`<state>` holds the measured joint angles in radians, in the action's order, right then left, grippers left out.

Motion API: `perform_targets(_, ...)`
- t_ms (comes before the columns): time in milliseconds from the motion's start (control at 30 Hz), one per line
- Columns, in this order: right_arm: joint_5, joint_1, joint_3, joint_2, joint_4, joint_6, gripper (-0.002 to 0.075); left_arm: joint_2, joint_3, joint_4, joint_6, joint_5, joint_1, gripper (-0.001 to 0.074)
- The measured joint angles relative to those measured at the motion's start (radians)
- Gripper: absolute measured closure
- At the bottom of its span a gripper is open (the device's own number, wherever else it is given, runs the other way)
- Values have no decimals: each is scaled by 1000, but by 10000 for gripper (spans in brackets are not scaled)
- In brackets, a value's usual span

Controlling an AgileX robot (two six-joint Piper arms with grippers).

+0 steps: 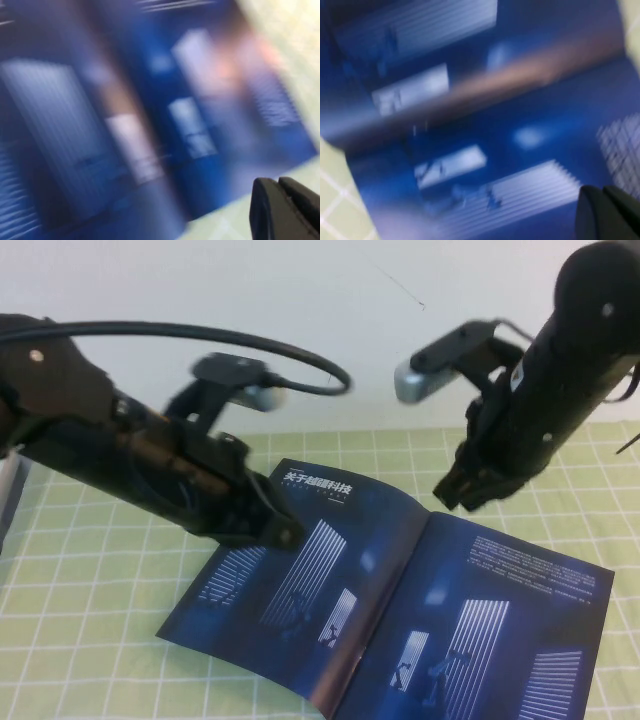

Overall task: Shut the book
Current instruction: 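Close the open booklet and leave it lying on the table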

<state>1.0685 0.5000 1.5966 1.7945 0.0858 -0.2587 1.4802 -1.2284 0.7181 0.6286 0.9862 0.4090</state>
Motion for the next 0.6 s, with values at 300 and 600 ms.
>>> perform_targets(300,-77,0,-320,35,-6,47,729,77,0,-235,-241,-123,-198,738)
perform_targets(600,-278,0,-556,37,75,54,729,253,0,-267,-290,-262,-210,738)
